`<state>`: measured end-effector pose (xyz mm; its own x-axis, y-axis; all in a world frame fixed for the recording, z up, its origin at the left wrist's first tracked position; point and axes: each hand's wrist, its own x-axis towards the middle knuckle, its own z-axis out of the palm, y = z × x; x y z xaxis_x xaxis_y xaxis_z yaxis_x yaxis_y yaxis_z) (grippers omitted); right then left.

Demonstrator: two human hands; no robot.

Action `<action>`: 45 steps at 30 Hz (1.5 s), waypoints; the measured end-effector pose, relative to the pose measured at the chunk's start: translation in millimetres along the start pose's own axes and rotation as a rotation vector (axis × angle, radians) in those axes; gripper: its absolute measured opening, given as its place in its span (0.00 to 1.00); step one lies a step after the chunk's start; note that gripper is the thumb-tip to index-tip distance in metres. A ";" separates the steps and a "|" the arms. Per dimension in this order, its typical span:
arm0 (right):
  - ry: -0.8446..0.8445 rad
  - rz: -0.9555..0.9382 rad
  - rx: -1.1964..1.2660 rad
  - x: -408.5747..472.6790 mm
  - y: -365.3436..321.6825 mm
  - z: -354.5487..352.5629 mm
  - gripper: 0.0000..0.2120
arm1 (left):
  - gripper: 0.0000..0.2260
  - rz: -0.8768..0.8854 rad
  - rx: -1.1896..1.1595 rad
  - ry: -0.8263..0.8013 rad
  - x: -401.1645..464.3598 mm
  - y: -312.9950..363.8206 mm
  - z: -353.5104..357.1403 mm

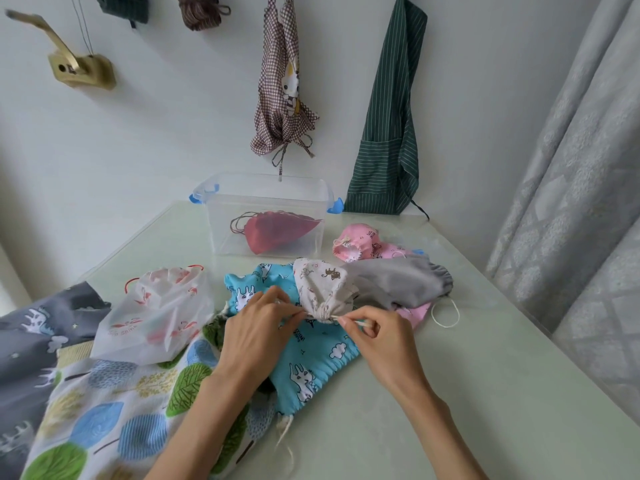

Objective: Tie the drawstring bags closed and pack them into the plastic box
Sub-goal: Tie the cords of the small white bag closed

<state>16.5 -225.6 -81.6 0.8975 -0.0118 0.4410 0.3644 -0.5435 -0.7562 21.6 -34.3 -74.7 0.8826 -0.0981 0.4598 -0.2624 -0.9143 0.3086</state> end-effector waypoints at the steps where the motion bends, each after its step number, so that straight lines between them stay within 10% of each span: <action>1: -0.015 0.011 0.031 0.4 -0.9 1.0 0.05 | 0.13 -0.044 0.041 -0.036 0.0 0.6 -2.6; 7: -0.012 0.051 0.138 -0.1 -6.8 3.6 0.04 | 0.12 -0.238 -0.112 0.063 -13.2 11.6 -34.5; 12: -0.033 0.065 0.156 -2.3 -7.8 5.6 0.03 | 0.16 -0.479 -0.748 -0.397 -18.8 41.4 -14.8; 17: -0.031 0.037 0.138 -1.9 -9.1 3.4 0.03 | 0.10 -0.763 -1.120 -0.053 -3.0 43.9 -3.3; 29: -0.090 -0.149 -0.136 76.9 -47.7 -12.0 0.16 | 0.09 -0.447 -1.238 0.333 78.8 38.3 -18.0; 37: -0.262 -0.032 -0.267 88.5 -39.0 -14.6 0.09 | 0.13 -0.334 -1.403 -0.187 93.1 10.9 -7.4; 45: -0.675 0.172 -0.164 88.0 -29.0 -37.4 0.05 | 0.11 -0.198 -1.051 -0.517 85.1 -1.3 -6.5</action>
<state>75.7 -242.3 -2.7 0.9161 0.3846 -0.1134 0.2096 -0.7005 -0.6822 94.6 -38.9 -30.5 0.9334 -0.3586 0.0109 -0.0821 -0.1840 0.9795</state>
